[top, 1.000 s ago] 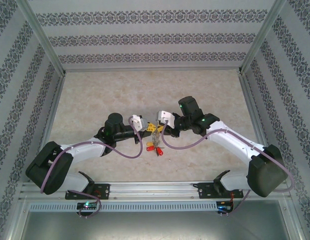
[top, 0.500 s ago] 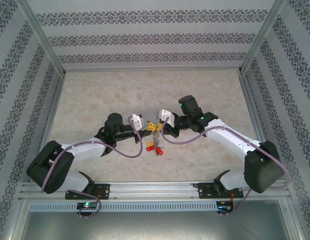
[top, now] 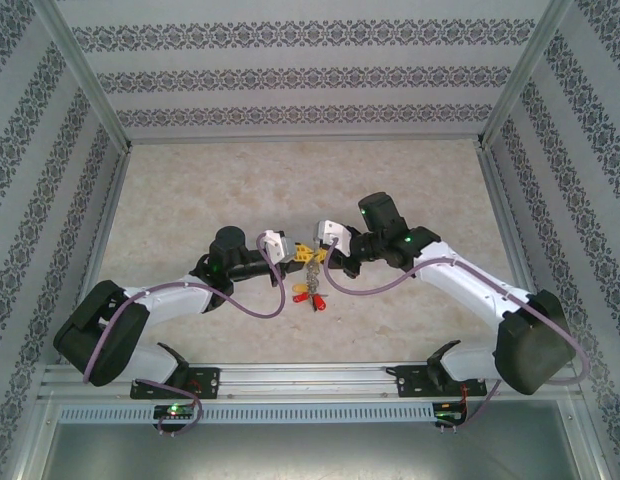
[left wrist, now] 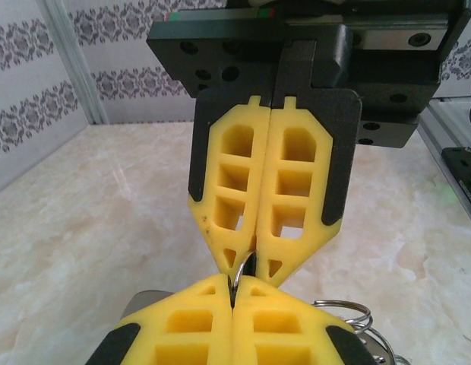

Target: Put the keys on the keyring

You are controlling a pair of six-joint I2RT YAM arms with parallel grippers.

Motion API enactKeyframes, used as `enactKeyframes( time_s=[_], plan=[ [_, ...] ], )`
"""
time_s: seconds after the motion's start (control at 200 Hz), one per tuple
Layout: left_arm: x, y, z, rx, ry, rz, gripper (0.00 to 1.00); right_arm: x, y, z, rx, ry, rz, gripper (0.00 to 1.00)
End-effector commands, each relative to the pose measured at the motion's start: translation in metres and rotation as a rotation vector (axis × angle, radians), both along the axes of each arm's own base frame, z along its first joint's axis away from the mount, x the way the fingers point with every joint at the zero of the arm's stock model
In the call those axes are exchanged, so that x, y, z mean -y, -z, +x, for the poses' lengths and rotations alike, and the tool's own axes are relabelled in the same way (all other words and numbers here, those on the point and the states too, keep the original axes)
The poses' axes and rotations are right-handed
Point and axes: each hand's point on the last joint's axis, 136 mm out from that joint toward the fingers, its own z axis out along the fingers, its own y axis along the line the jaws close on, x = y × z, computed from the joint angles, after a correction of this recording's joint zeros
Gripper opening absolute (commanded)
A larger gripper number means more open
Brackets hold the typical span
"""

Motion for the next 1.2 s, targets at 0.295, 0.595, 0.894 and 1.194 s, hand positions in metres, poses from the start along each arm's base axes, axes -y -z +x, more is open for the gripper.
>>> enactKeyframes(
  time_s=[0.295, 0.595, 0.894, 1.194],
  plan=[
    [-0.007, 0.045, 0.014, -0.088, -0.072, 0.093, 0.0, 0.004, -0.024, -0.01, 0.068, -0.015, 0.037, 0.0],
    [-0.003, 0.055, 0.012, -0.14, -0.042, 0.109, 0.0, 0.008, -0.028, -0.005, 0.08, 0.045, 0.0, 0.0],
    [-0.001, 0.012, 0.008, -0.161, 0.009, 0.076, 0.26, 0.011, -0.007, -0.006, 0.068, 0.022, -0.127, 0.0],
    [-0.009, -0.035, -0.015, -0.168, 0.113, 0.077, 0.39, 0.006, -0.01, -0.021, 0.1, -0.08, -0.125, 0.0]
  ],
)
